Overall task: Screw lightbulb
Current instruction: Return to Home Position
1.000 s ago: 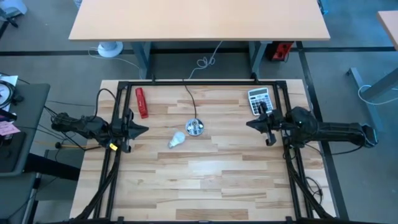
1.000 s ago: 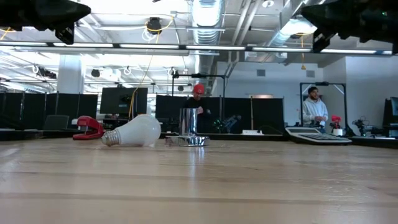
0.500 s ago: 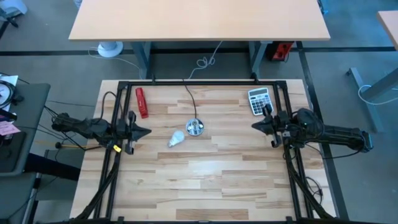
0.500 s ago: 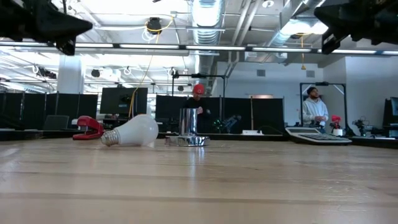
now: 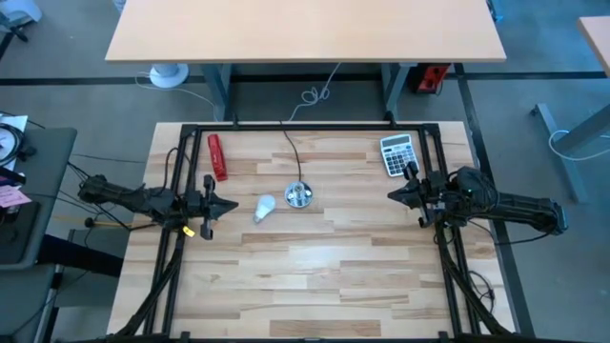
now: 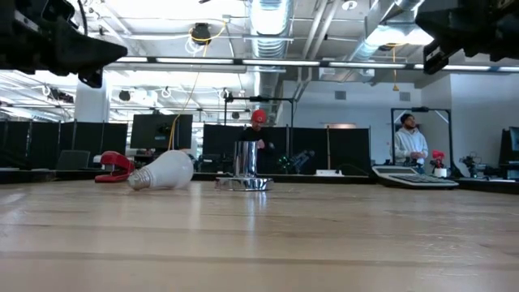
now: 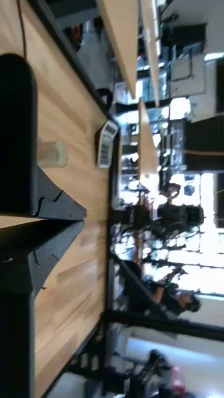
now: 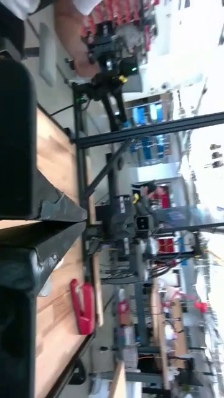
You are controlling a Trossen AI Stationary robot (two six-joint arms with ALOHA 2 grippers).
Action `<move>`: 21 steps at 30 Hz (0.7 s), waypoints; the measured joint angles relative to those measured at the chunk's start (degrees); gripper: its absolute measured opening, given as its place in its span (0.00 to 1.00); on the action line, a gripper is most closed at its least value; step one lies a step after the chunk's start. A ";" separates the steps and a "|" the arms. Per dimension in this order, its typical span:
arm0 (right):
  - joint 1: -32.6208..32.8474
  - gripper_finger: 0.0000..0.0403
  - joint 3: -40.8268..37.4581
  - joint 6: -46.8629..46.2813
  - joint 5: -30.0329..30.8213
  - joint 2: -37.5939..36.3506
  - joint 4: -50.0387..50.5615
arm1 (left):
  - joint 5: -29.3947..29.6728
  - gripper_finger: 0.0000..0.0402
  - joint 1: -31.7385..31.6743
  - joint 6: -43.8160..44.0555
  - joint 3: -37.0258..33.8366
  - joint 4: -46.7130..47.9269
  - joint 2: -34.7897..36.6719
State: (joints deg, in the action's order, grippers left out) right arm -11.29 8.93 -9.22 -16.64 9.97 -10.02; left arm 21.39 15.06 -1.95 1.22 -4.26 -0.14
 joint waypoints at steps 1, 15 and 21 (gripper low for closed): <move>0.00 0.02 -0.61 -0.42 0.02 -0.64 -0.74 | -0.52 0.00 -0.71 0.12 -0.52 -0.61 0.07; 2.18 0.02 -8.47 -0.71 3.74 -6.00 -9.19 | -10.46 0.00 -5.10 2.21 -0.68 1.00 -0.10; 4.74 0.02 -8.50 2.12 5.56 -5.86 -6.35 | -14.15 0.00 -8.59 0.89 -0.75 0.61 -0.08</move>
State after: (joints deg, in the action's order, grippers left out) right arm -6.55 0.43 -7.10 -11.07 4.11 -16.38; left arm 7.24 6.46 -1.05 0.48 -3.65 -0.22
